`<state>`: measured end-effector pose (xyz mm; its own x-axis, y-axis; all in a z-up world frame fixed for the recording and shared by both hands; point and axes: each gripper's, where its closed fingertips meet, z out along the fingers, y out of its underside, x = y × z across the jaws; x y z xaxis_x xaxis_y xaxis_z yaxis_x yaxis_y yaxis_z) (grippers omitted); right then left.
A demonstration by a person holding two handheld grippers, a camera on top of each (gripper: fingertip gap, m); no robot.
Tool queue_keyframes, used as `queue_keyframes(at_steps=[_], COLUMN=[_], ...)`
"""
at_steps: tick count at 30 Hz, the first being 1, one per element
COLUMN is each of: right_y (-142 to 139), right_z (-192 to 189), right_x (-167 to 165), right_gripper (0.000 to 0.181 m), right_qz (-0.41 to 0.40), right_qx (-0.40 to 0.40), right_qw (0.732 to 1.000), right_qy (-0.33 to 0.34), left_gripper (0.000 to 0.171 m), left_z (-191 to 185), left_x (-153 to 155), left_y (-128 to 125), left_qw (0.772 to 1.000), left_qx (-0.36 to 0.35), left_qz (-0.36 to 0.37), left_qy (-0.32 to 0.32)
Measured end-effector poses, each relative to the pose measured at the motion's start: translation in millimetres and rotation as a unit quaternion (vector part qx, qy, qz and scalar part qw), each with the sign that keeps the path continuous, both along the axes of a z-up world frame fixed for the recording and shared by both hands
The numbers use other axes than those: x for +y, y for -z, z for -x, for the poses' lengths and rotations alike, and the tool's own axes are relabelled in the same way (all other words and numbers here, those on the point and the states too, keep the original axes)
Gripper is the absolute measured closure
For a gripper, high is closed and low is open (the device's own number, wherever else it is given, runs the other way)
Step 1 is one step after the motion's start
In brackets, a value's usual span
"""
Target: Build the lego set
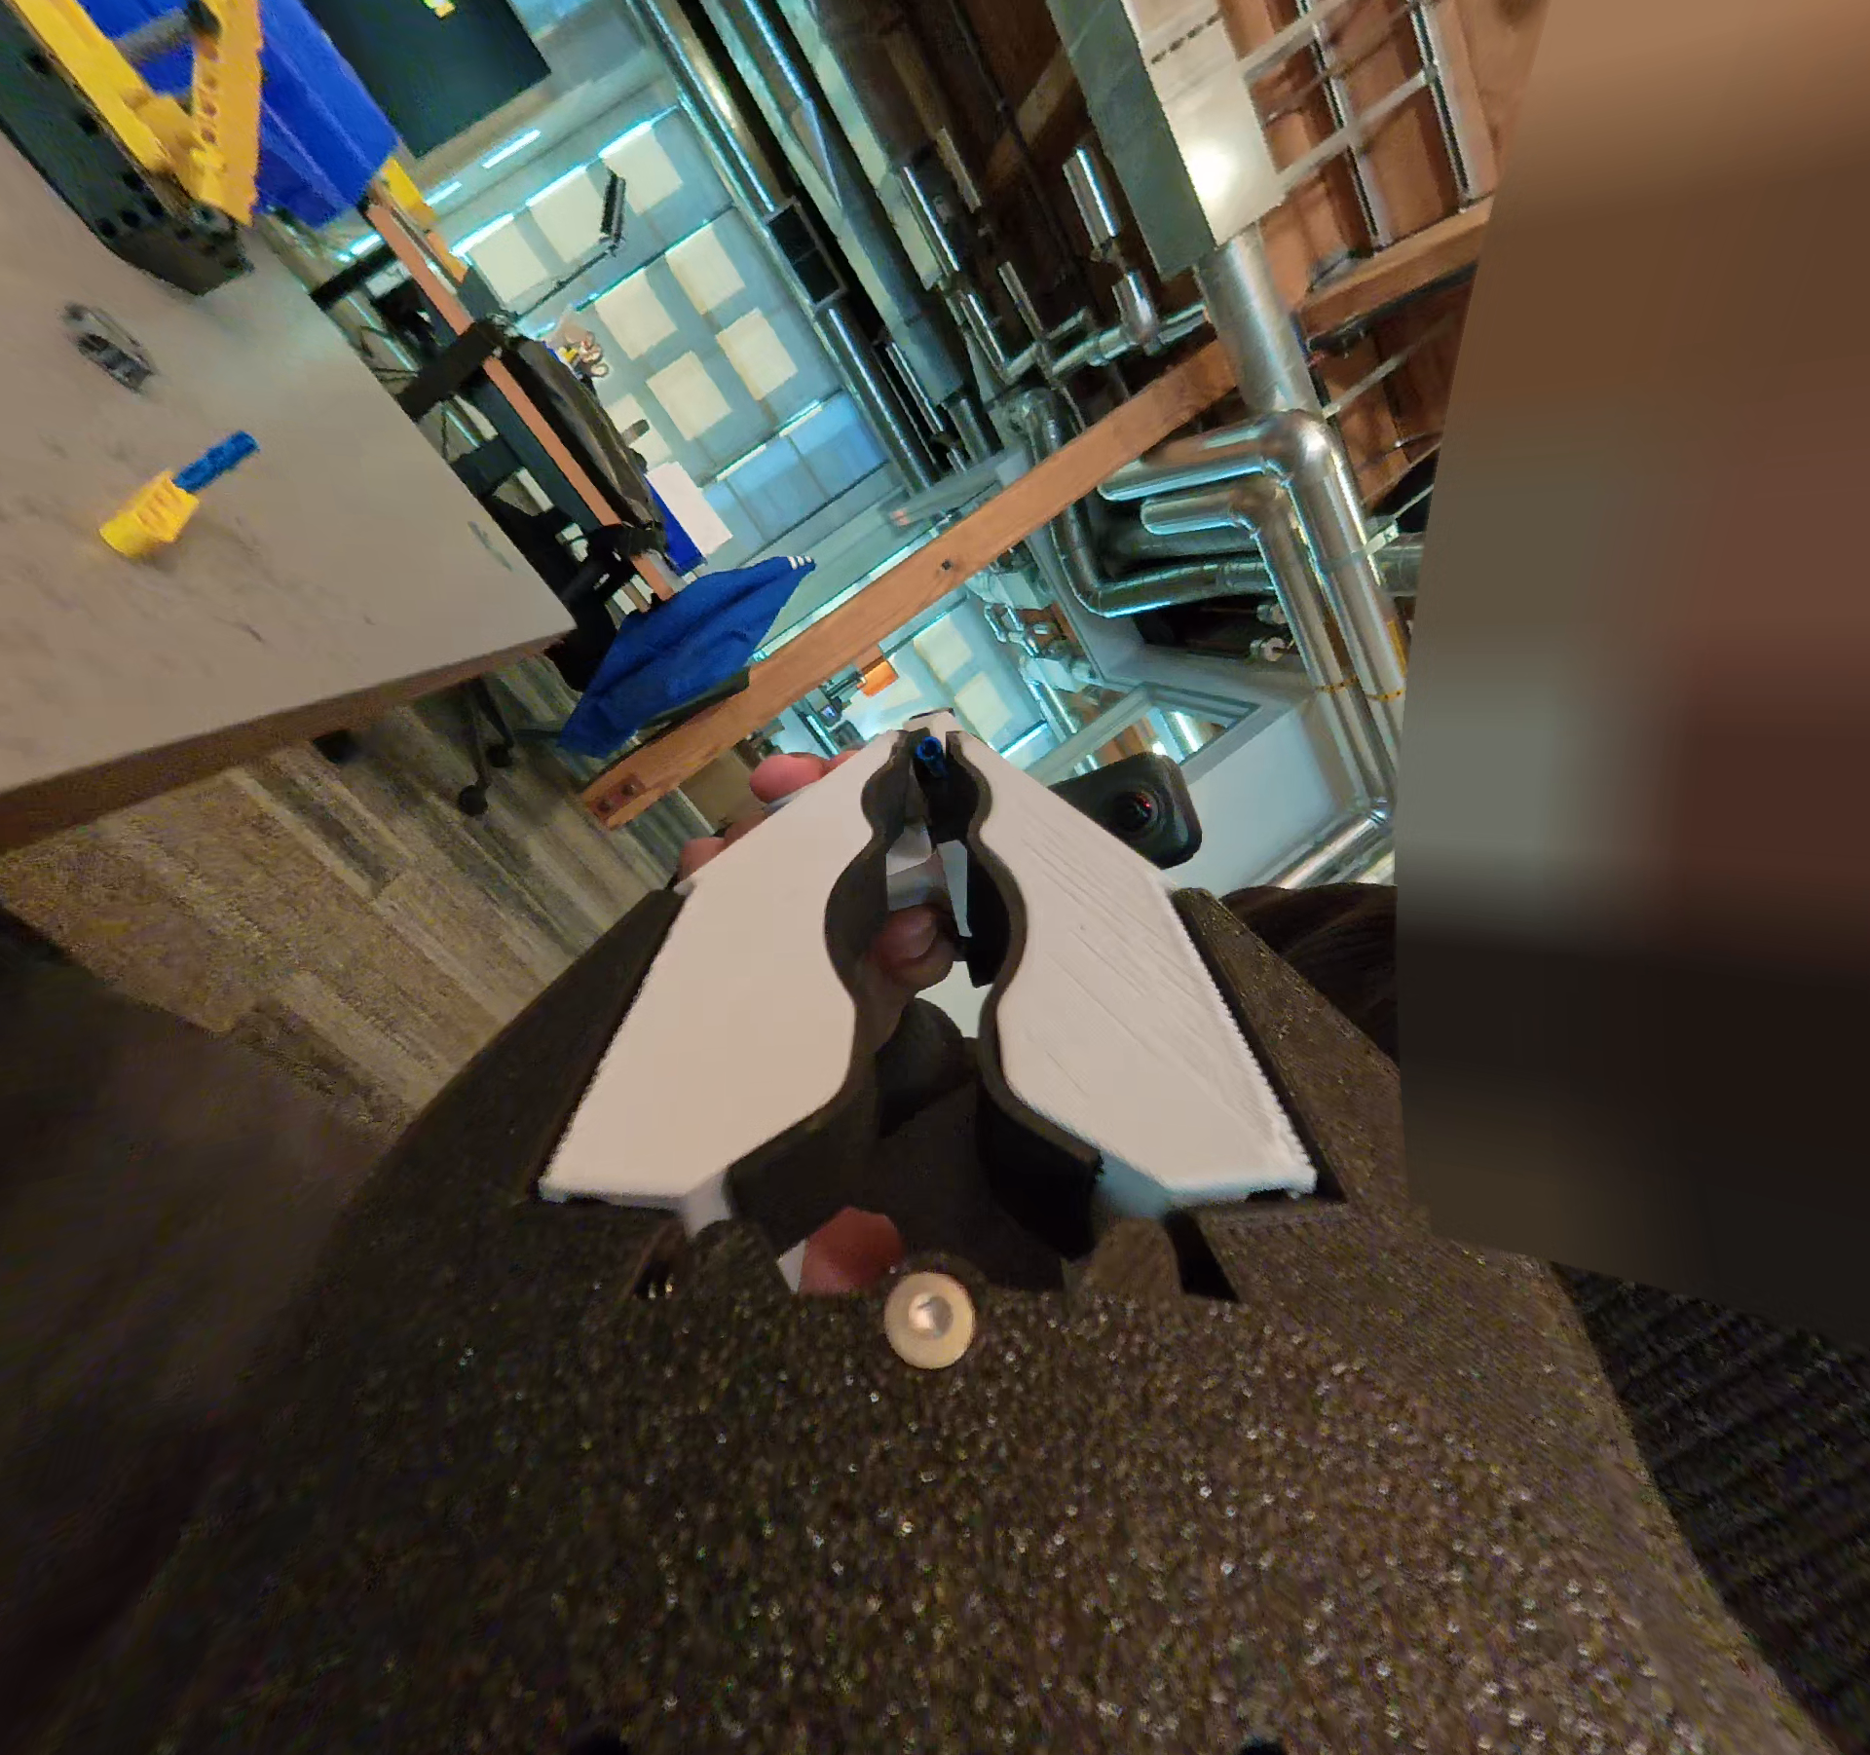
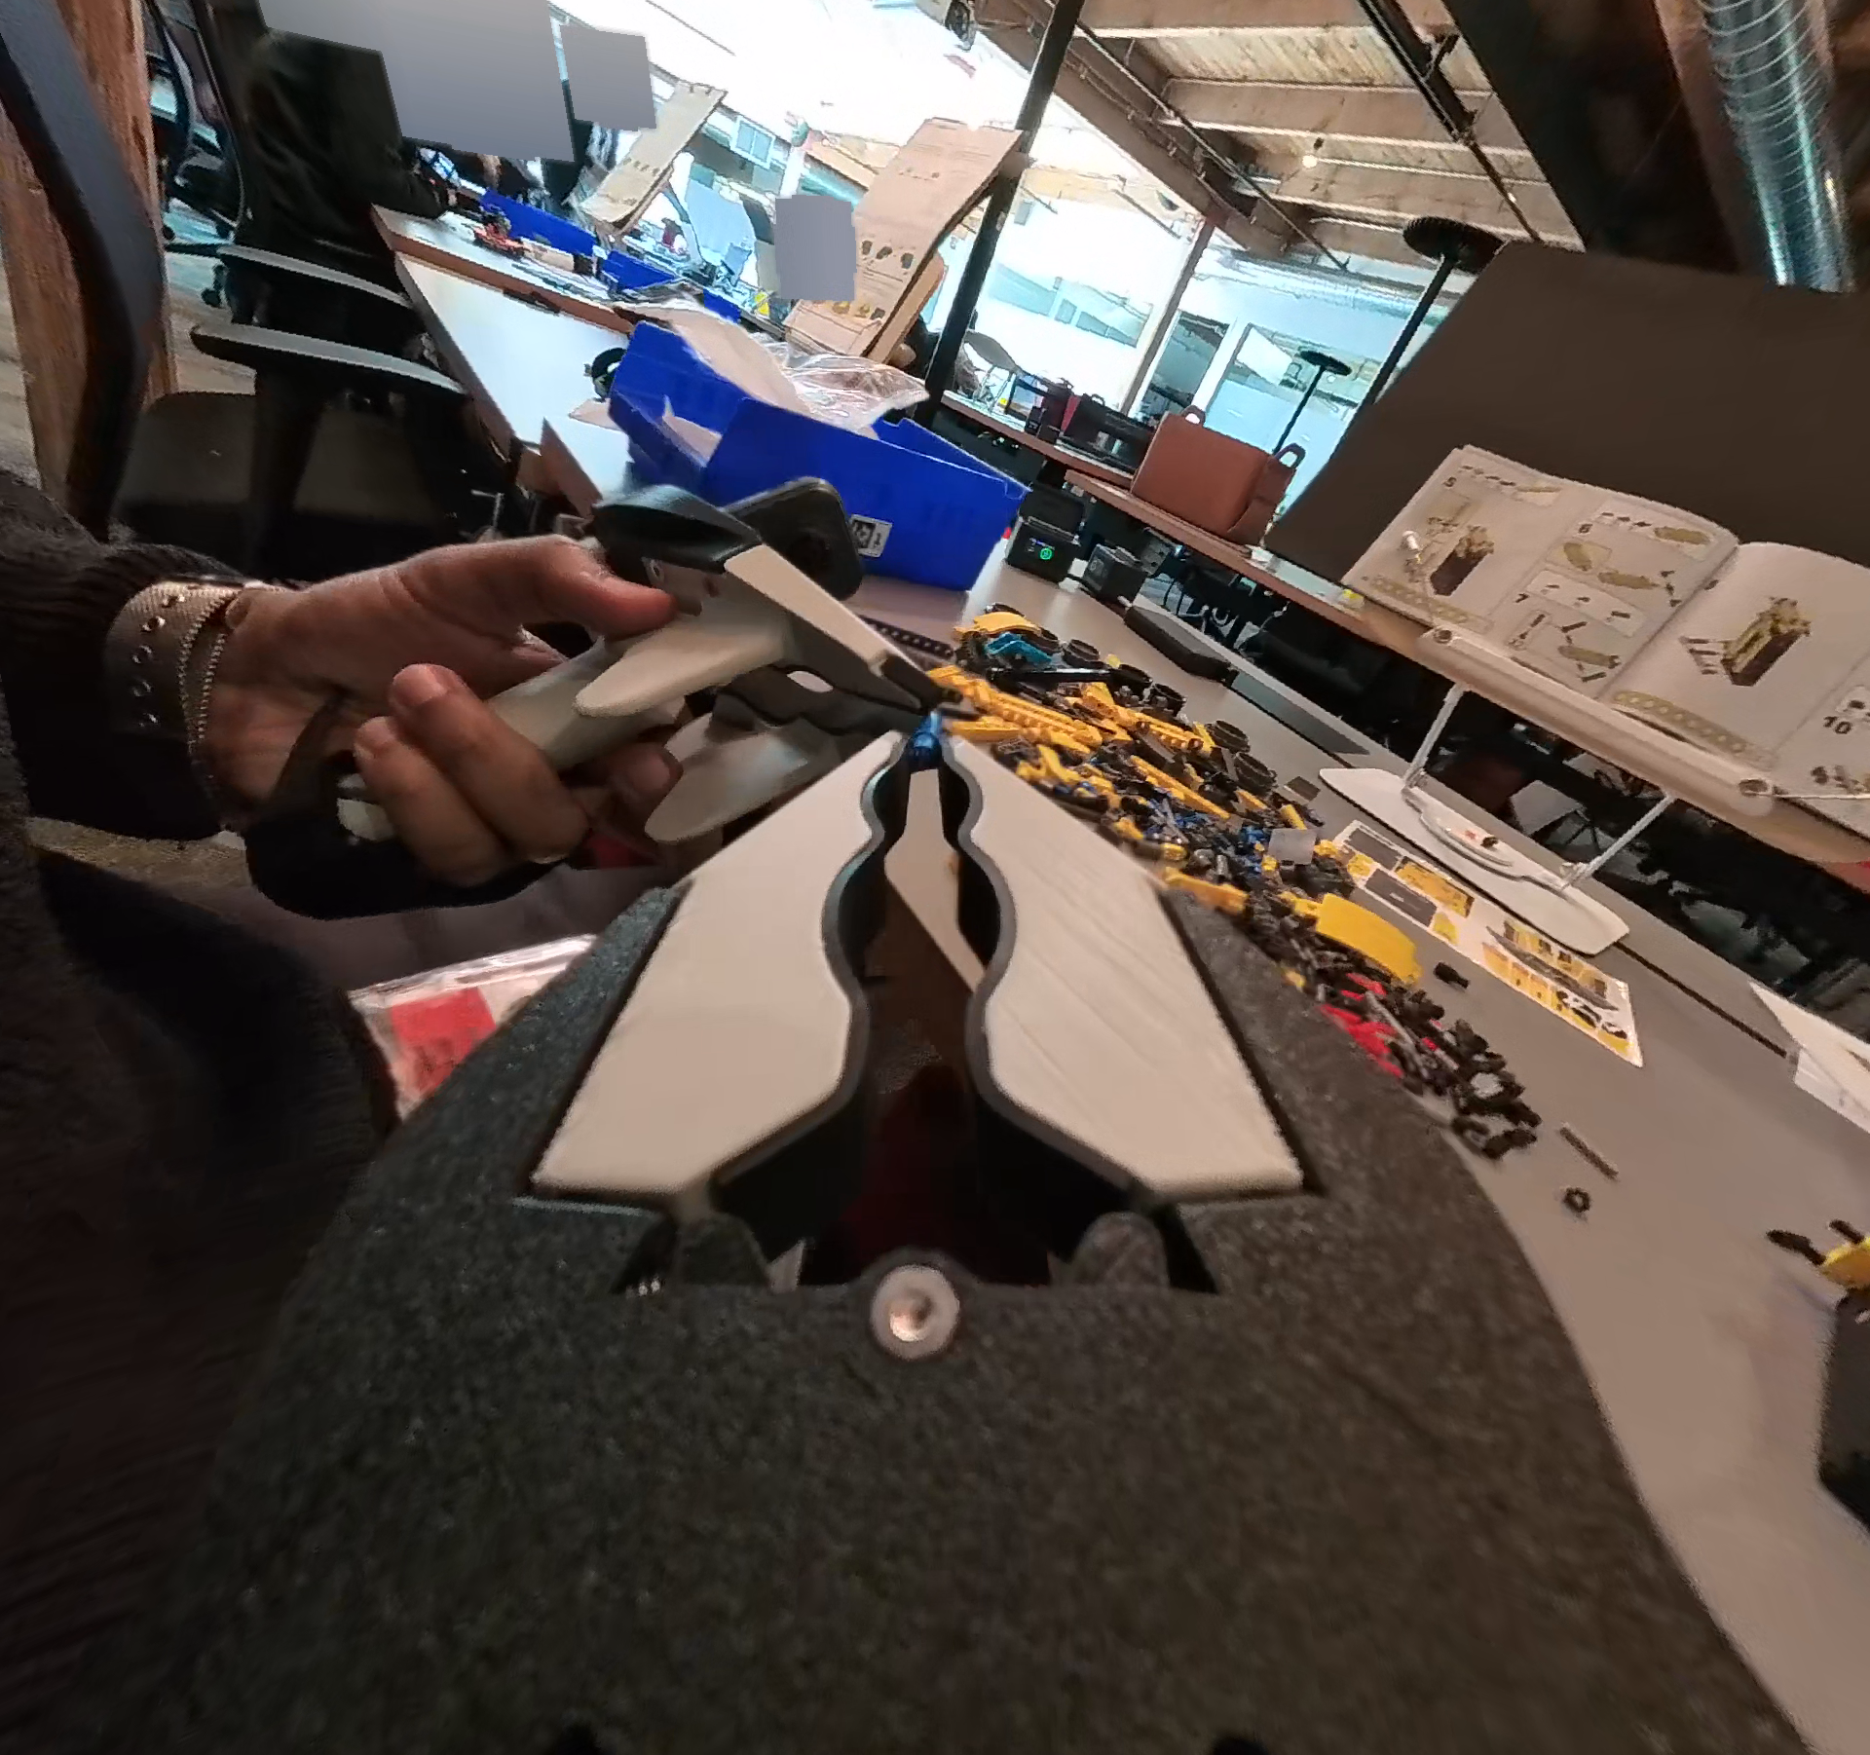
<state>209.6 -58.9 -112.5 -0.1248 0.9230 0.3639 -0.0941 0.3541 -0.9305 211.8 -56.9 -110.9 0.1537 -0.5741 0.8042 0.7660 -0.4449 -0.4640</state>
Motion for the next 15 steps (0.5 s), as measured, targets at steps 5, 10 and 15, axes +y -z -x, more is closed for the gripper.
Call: queue_keyframes(at_steps=[5, 10, 15], right_y=[1, -1, 2], right_z=[-9, -14, -12], right_x=[-9, -13, -16], right_gripper=[0.176, 0.176, 0.176], right_qz=[0.028, 0.044, 0.061], right_qx=[0.0, 0.009, 0.008], right_qw=[1.0, 0.999, 0.998], right_qy=[-0.003, 0.0, -0.01], left_gripper=[0.161, 0.167, 0.168], left_z=[-13, -13, -11], left_x=[-8, -13, -15], left_y=[-1, -2, 0], left_qw=[1.0, 1.0, 0.999], left_qx=[0.0, 0.009, -0.003], left_qz=[-0.013, -0.021, -0.02], left_qy=[0.024, 0.02, 0.026])
